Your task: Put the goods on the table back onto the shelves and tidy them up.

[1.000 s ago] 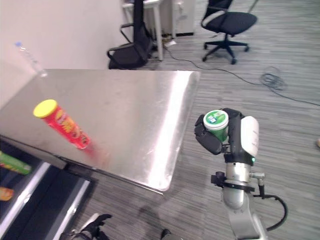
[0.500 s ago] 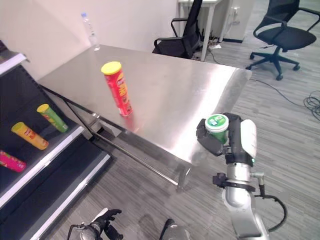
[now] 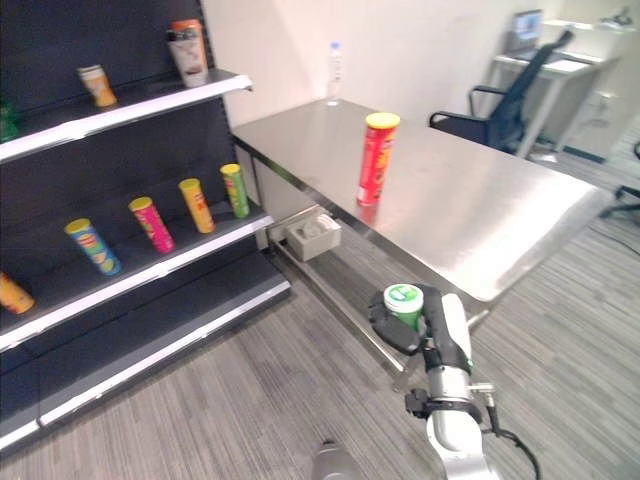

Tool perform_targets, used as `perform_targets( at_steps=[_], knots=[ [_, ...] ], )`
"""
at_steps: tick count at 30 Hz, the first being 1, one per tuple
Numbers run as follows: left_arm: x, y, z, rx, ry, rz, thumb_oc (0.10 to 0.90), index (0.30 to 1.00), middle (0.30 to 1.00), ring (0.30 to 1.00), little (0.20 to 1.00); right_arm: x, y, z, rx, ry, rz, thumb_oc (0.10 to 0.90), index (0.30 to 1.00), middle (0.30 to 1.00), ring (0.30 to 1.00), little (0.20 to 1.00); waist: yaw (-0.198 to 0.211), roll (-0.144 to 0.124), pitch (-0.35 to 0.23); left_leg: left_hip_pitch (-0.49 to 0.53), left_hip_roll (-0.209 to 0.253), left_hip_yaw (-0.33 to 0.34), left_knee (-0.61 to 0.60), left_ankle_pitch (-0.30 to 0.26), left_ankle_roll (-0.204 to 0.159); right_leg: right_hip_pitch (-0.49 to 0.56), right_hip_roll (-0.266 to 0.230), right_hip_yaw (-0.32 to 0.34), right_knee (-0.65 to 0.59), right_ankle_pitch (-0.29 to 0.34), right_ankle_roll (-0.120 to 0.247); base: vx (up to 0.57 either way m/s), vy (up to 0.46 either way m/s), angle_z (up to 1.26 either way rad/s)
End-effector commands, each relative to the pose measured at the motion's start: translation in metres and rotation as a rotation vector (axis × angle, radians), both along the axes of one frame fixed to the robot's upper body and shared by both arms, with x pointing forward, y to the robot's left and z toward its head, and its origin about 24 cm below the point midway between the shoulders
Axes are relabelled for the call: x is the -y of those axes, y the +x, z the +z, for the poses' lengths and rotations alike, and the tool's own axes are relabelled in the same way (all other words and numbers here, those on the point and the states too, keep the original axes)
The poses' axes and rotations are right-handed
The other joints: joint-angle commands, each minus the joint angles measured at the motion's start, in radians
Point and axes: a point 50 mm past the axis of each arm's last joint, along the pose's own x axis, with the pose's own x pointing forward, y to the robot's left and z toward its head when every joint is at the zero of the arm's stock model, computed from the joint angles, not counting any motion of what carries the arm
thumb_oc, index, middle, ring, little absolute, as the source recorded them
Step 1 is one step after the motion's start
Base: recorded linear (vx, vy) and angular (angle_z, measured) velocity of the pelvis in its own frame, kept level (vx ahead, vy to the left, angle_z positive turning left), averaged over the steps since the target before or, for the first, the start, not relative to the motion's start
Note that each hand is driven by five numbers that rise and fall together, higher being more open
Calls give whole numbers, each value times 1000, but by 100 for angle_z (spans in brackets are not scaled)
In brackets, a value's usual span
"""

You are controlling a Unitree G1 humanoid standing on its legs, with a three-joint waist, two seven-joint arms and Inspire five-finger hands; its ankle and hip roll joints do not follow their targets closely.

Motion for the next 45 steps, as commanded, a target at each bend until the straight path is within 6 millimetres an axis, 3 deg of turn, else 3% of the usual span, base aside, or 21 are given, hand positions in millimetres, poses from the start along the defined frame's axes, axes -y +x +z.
perform_targets(
  at_steps=[1,5,9,11,13,15,17,18,19,20,22,25,28,30,34,35,37,39,40,41,45],
  knots=[
    [-2,52,8,145,9,-82,800,900,900,900,900,-38,12,77,413,93,243,400,300,300,300,300,2,-59,12,33,8,-16,8,-90,-83,60,65,-7,-109,87,2,0,-27,17],
    [1,60,9,165,8,-177,800,900,900,900,900,-50,7,79,406,130,335,400,300,300,300,300,11,-80,-15,25,0,-24,8,-101,-89,147,73,-14,-242,48,-19,76,-54,22],
    [17,88,18,275,-35,-282,800,900,900,900,900,-63,7,81,393,111,431,400,300,300,300,300,13,-79,-17,2,15,-22,73,-137,-96,191,83,-2,-339,64,-27,94,-48,-5],
    [21,101,23,330,-43,-325,800,900,900,900,900,-65,9,84,408,85,445,400,300,300,300,300,19,-80,-2,-53,21,-17,193,-167,-119,214,77,-11,-372,64,-44,18,-65,5],
    [9,111,32,410,-34,-198,800,900,900,900,900,-61,12,88,429,78,431,400,300,300,300,300,66,-104,52,-242,63,-33,557,-77,-209,281,59,-33,-422,60,-87,12,-122,33],
    [6,108,32,412,-41,-142,800,900,900,900,900,-60,12,89,442,75,416,400,300,300,300,300,72,-107,60,-289,91,-35,587,-70,-213,289,55,-51,-432,57,-88,44,-31,53],
    [2,101,30,396,-53,-82,800,900,900,900,900,-58,12,88,443,74,401,400,300,300,300,300,77,-110,59,-314,111,-30,580,-80,-203,297,47,-60,-439,55,-86,169,64,33],
    [-17,54,17,262,-18,128,800,900,900,900,900,-58,11,90,451,61,397,400,300,300,300,300,109,-120,55,-334,160,-57,414,-72,-178,309,21,-55,-436,33,-70,295,165,13],
    [-19,41,14,226,-11,176,800,900,900,900,900,-58,11,90,451,63,396,400,300,300,300,300,120,-112,56,-344,181,-86,344,-27,-185,310,22,-52,-430,20,-69,497,335,-5],
    [-20,24,11,188,-10,243,800,900,900,900,900,-57,10,91,453,59,397,400,300,300,300,300,141,-93,70,-394,234,-154,197,77,-211,329,24,-34,-416,-22,-67,386,287,-18],
    [-23,24,12,202,1,241,800,900,900,900,900,-56,10,89,442,61,388,400,300,300,300,300,155,-80,80,-408,258,-212,56,127,-235,357,21,0,-392,-63,-64,493,327,-29],
    [-24,25,14,222,-5,220,800,900,900,900,900,-52,9,85,414,41,378,400,300,300,300,300,173,-44,62,-426,290,-215,32,176,-267,433,1,53,-389,-105,-40,445,338,-50],
    [-19,34,14,235,-28,190,800,900,900,900,900,-52,8,78,371,45,377,400,300,300,300,300,175,-42,40,-434,269,-202,78,195,-266,457,-39,69,-389,-101,-16,399,398,-69],
    [-13,52,16,242,-8,-14,800,900,900,900,900,-57,10,74,341,34,391,400,300,300,300,300,158,-59,9,-390,213,-139,97,169,-235,423,-110,88,-306,-30,21,517,544,-70],
    [-1,89,26,342,-40,-145,800,900,900,900,900,-67,14,73,334,81,426,400,300,300,300,300,128,-72,5,-319,160,-66,81,119,-174,321,-149,106,-128,83,29,245,319,-53],
    [-4,98,29,361,-19,-139,800,900,900,900,900,-74,17,74,337,74,441,400,300,300,300,300,112,-71,14,-257,132,-33,53,93,-140,257,-185,74,2,173,18,280,473,-25],
    [-11,93,28,347,12,-146,800,900,900,900,900,-74,16,72,338,65,431,400,300,300,300,300,100,-66,20,-199,121,-3,19,69,-127,206,-202,10,70,185,14,228,359,-31],
    [-13,92,29,346,20,-156,800,900,900,900,900,-72,14,73,342,67,423,400,300,300,300,300,91,-64,21,-184,118,1,11,61,-126,187,-188,-8,68,172,14,156,143,-22],
    [-8,95,28,346,3,-162,800,900,900,900,900,-67,12,72,346,72,403,400,300,300,300,300,68,-66,28,-163,110,0,8,43,-131,158,-124,-33,5,72,1,184,86,-7],
    [-5,97,28,347,-6,-163,800,900,900,900,900,-65,11,73,352,78,391,400,300,300,300,300,60,-65,28,-162,110,-3,8,43,-133,149,-93,-36,-50,48,0,192,85,-3],
    [6,96,24,331,-29,-212,800,900,900,900,900,-61,9,79,388,96,378,400,300,300,300,300,45,-75,24,-139,100,-7,8,19,-142,150,-33,-46,-233,41,5,119,-11,4]
  ],
)
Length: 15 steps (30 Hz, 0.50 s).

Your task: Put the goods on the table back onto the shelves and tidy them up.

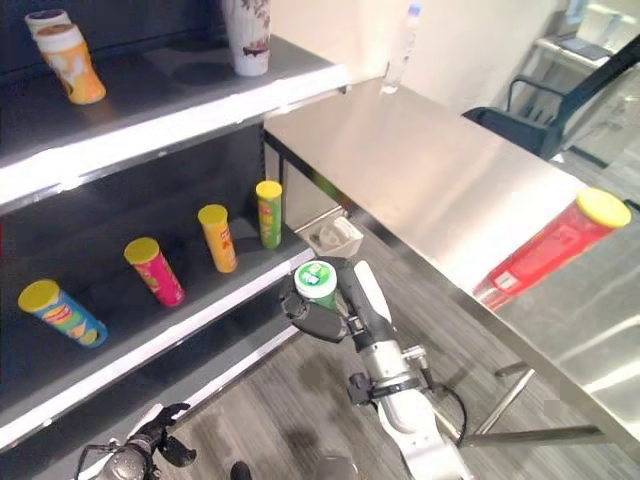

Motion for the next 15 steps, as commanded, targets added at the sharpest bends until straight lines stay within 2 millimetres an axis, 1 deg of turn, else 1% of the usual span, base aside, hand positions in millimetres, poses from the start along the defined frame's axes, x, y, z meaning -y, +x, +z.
perform_targets(
  at_steps=[1,2,3,4,5,7,9,10,11,12,13,14,15],
  knots=[
    [15,-13,-6,-20,-37,-79,800,900,900,900,900,3,-1,57,315,59,15,400,300,300,300,300,-6,-8,-14,-68,65,-5,2,-30,-69,106,33,2,-300,169,52,84,-59,2],
    [19,-15,-7,-34,-37,-104,800,900,900,900,900,3,-3,58,321,62,19,400,300,300,300,300,0,-26,-25,-60,57,-4,2,-39,-68,155,35,4,-376,174,45,82,-58,8],
    [19,-16,-7,-34,-36,-104,800,900,900,900,900,3,-3,58,320,63,18,400,300,300,300,300,0,-27,-22,-55,56,-5,2,-40,-68,165,35,3,-386,177,45,89,-69,24],
    [18,-18,-8,-39,-34,-92,800,900,900,900,900,2,-3,57,314,61,28,400,300,300,300,300,6,-32,-32,-51,55,-5,2,-42,-71,184,41,10,-408,180,41,76,-44,21],
    [20,-19,-9,-39,-42,-70,800,900,900,900,900,1,-3,56,309,54,28,400,300,300,300,300,9,-32,-41,-47,58,-5,2,-45,-76,201,48,17,-438,190,43,107,-52,20],
    [22,-21,-9,-26,-49,-72,800,900,900,900,900,4,-6,57,316,27,33,400,300,300,300,300,14,-19,-69,-33,63,-3,2,-54,-85,240,53,13,-513,220,44,144,-29,2],
    [24,-19,-8,-22,-56,-77,800,900,900,900,900,5,-7,58,320,24,35,400,300,300,300,300,12,-17,-74,-28,67,-2,2,-55,-87,252,57,17,-530,224,44,99,-21,1],
    [26,-25,-11,-46,-72,-55,800,900,900,900,900,7,-8,60,332,13,31,400,300,300,300,300,12,-12,-84,-20,75,1,2,-57,-91,262,59,19,-540,220,44,70,-20,2],
    [26,-25,-11,-46,-73,-55,800,900,900,900,900,7,-8,60,331,13,32,400,300,300,300,300,12,-11,-84,-19,76,2,2,-57,-91,263,60,19,-540,220,44,51,-19,-1],
    [25,-31,-13,-65,-71,-42,800,900,900,900,900,7,-8,63,340,19,35,400,300,300,300,300,13,-10,-87,-17,78,4,2,-57,-93,265,62,22,-540,217,43,41,-26,-5],
    [23,-40,-16,-95,-63,-29,800,900,900,900,900,5,-10,71,374,45,63,400,300,300,300,300,17,-10,-92,-11,84,8,2,-57,-97,270,64,29,-540,214,40,41,-26,-7],
    [23,-40,-16,-95,-63,-29,800,900,900,900,900,5,-10,71,373,45,64,400,300,300,300,300,17,-10,-91,-10,84,8,2,-57,-97,270,64,29,-540,214,40,46,-49,-11],
    [25,-44,-17,-112,-71,-22,800,900,900,900,900,2,-12,83,421,62,108,400,300,300,300,300,20,-12,-96,-8,88,8,2,-56,-100,273,67,34,-540,210,38,21,-40,-8]
  ],
)
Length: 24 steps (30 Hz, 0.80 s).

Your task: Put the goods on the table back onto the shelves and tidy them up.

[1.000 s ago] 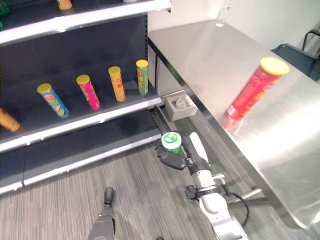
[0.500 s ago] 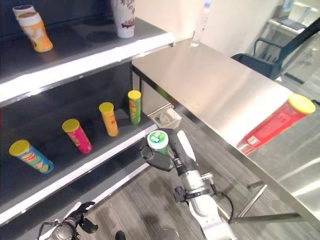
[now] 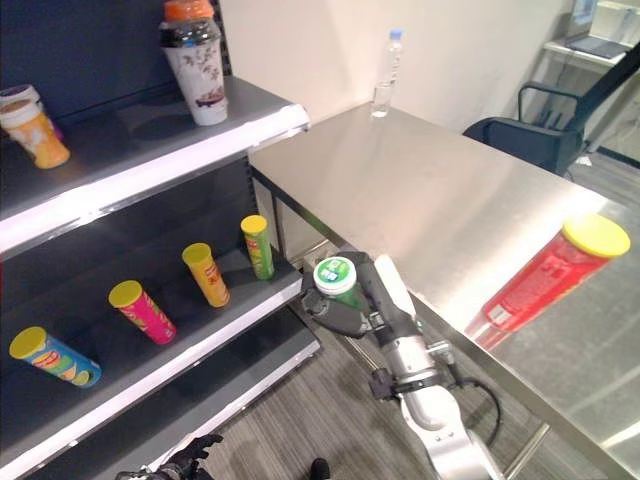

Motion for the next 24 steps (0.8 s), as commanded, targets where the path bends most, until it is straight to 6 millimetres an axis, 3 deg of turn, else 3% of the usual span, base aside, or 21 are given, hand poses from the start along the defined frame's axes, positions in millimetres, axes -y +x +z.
perform_targets(
  at_steps=[1,5,7,12,24],
  knots=[
    [-15,-11,-2,-35,31,11,800,900,900,900,900,-28,-14,74,388,155,207,400,300,300,300,300,10,-99,-16,-39,-1,27,-28,-31,-28,121,-77,58,-45,-42,128,22,-49,-5],
    [-13,-12,-3,-48,31,12,800,900,900,900,900,-31,-13,87,433,174,251,400,300,300,300,300,10,-99,-18,-35,2,30,-28,-32,-29,122,-73,66,-45,-44,125,0,0,0],
    [-11,-7,-3,-45,32,4,800,900,900,900,900,-41,-12,107,505,190,335,400,300,300,300,300,12,-101,-27,-31,5,35,-28,-33,-30,124,-72,74,-45,-46,122,10,-14,-3],
    [-8,-4,-3,-48,29,-8,800,900,900,900,900,-50,-6,121,549,215,392,400,300,300,300,300,14,-101,-31,-28,7,36,-28,-35,-30,125,-70,77,-45,-48,118,5,-17,-6],
    [-17,-5,-4,-72,60,83,800,900,900,900,900,-82,28,160,638,256,430,400,300,300,300,300,57,-117,-42,-18,9,20,-9,-42,-35,152,-68,60,-39,-63,102,10,-27,5]
  ],
)
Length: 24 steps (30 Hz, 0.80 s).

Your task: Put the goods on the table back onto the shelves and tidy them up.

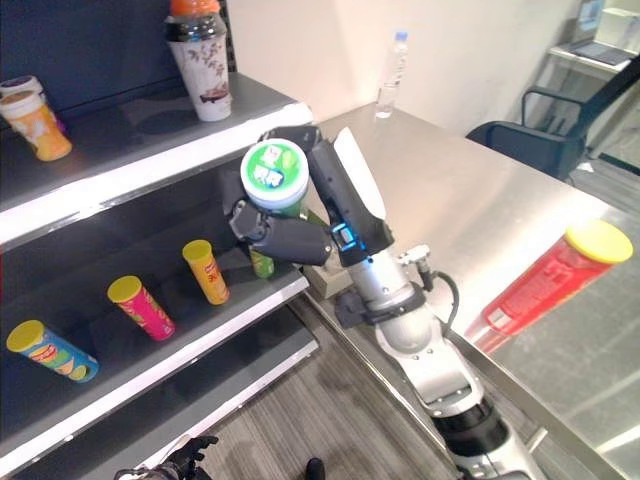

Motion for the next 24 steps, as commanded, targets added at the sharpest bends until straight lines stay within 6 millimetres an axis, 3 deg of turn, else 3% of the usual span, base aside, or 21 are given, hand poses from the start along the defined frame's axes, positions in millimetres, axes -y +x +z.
perform_targets(
  at_steps=[1,3,4,5,6,7,8,9,10,13,15,17,18,24],
  knots=[
    [-17,-9,-2,-45,48,69,800,900,900,900,900,-19,-2,47,163,190,102,400,300,300,300,300,20,-123,-28,-76,-6,-6,119,-62,-25,132,-92,64,19,-101,96,-84,-105,6],
    [-18,2,1,-7,43,114,800,900,900,900,900,-28,1,54,158,202,142,400,300,300,300,300,38,-146,19,-187,-4,-36,318,-63,-47,126,-105,62,47,-107,71,-151,-101,20],
    [-18,3,1,-4,44,115,800,900,900,900,900,-28,1,55,161,203,143,400,300,300,300,300,33,-144,20,-205,1,-42,344,-74,-48,122,-101,58,50,-108,70,-149,-86,20],
    [-30,17,8,54,84,157,800,900,900,900,900,-31,6,57,153,185,138,400,300,300,300,300,55,-151,54,-290,-1,-102,479,-16,-86,121,-99,54,61,-114,54,-82,-34,16],
    [-30,18,8,56,85,158,800,900,900,900,900,-31,6,57,156,185,139,400,300,300,300,300,49,-147,54,-303,2,-111,495,-21,-88,118,-95,47,62,-114,53,6,35,15],
    [-33,17,8,65,78,193,800,900,900,900,900,-32,13,54,140,170,111,400,300,300,300,300,55,-152,50,-318,45,-126,441,-25,-89,129,-104,38,60,-121,61,74,64,19],
    [-33,17,8,64,77,194,800,900,900,900,900,-33,13,54,140,170,112,400,300,300,300,300,54,-153,52,-311,44,-125,436,-25,-90,133,-105,38,59,-122,61,200,182,31],
    [-35,10,6,45,80,216,800,900,900,900,900,-33,17,53,126,148,97,400,300,300,300,300,66,-155,42,-285,100,-128,331,-14,-79,142,-124,40,64,-136,76,127,109,23],
    [-35,10,6,44,80,216,800,900,900,900,900,-33,17,53,126,148,97,400,300,300,300,300,67,-156,43,-279,100,-125,324,-11,-80,143,-124,42,65,-137,75,201,216,8],
    [-38,7,6,46,105,183,800,900,900,900,900,-28,23,55,126,121,60,400,300,300,300,300,80,-122,39,-281,208,-176,81,136,-108,145,-138,79,79,-180,103,167,267,-12],
    [-30,15,8,65,122,57,800,900,900,900,900,-26,27,50,110,88,35,400,300,300,300,300,62,-90,20,-253,239,-132,24,166,-132,168,-157,80,75,-201,123,211,344,-19],
    [-24,24,9,74,120,9,800,900,900,900,900,-27,27,50,106,71,32,400,300,300,300,300,44,-58,-14,-214,219,-98,1,147,-144,173,-183,85,77,-186,137,278,421,-22],
    [-18,22,7,57,106,-28,800,900,900,900,900,-29,27,52,118,62,35,400,300,300,300,300,34,-48,-34,-182,177,-79,1,112,-138,164,-222,90,80,-170,156,208,360,-21],
    [-28,12,5,16,132,-13,800,900,900,900,900,-30,29,61,132,56,37,400,300,300,300,300,43,-82,-42,-135,123,-9,1,75,-98,132,-275,136,119,-138,188,115,197,-44]
  ],
)
